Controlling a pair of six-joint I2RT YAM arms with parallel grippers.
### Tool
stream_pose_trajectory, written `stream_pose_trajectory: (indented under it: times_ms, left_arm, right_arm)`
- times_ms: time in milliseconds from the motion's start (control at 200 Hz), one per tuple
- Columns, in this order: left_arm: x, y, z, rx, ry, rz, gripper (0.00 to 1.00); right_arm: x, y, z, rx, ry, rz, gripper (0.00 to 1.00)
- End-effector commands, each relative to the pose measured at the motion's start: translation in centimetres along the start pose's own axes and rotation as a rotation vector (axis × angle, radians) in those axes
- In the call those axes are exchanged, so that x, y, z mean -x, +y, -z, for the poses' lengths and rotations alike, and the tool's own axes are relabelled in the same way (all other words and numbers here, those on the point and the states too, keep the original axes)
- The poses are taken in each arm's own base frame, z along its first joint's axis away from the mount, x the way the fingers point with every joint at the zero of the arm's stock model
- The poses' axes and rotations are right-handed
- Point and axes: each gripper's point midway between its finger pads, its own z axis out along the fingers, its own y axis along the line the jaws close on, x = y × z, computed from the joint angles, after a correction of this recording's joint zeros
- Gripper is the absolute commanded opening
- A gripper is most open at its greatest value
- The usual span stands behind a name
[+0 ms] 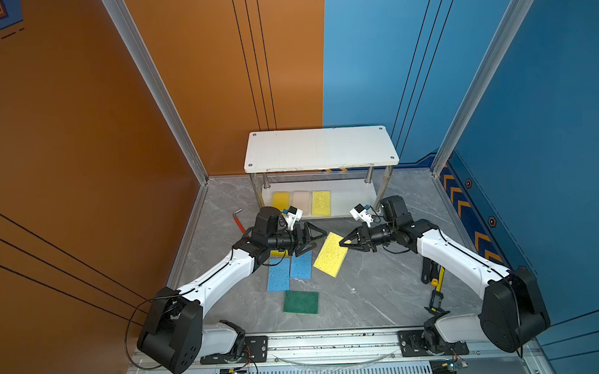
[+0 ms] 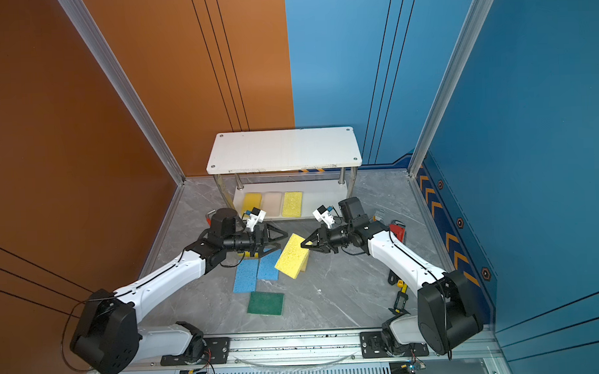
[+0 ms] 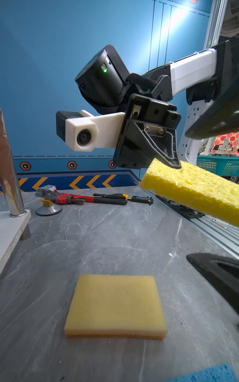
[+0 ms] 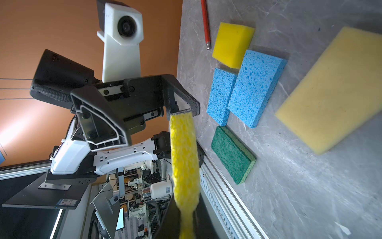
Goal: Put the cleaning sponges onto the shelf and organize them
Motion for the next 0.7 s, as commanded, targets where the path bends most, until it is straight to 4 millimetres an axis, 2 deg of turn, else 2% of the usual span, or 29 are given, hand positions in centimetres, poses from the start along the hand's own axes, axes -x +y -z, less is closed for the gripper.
stream_pose_trajectory:
  times_ms: [0, 60, 150, 275, 430, 561, 696]
  left_arm:
    - [-0.2, -2.08, -0.82, -0.062, 0.031, -0.035, 0.76]
    - [-0.45, -2.37, -1.17, -0.07, 0.04, -0.039, 0.74]
    - [-0.68, -2.4, -1.47, -0.077, 0.04, -0.036, 0.61]
    - [-0.45, -2.64, -1.5, -0.101, 0.021, -0.024, 0.57]
    - [-0.7, -2.8, -1.54, -0.105, 0.027, -0.03, 0.39]
    - [-0.97, -2.57, -1.62, -0.102, 0.033, -0.028, 0.35]
    - [-1.06, -2.38, -1.62, -0.099, 0.033, -0.024, 0.23]
  right_arm:
    - [-0.85, 0.38, 0.24, 0.001, 0.01, 0.017, 0.11]
    - [-0.86, 0.29, 0.22, 0.0, 0.01, 0.018, 0.11]
    - [-0.83, 0.22, 0.13, -0.001, 0.012, 0.018, 0.11]
    - [-0.85, 0.28, -0.02, -0.001, 0.016, 0.022, 0.11]
    - [-0.7, 0.05, -0.2, -0.005, 0.019, 0.02, 0.11]
    - [-0.46, 0.29, -0.32, -0.001, 0.019, 0.028, 0.11]
    - [-0.31, 0.33, -0.49, 0.0, 0.024, 0.027, 0.11]
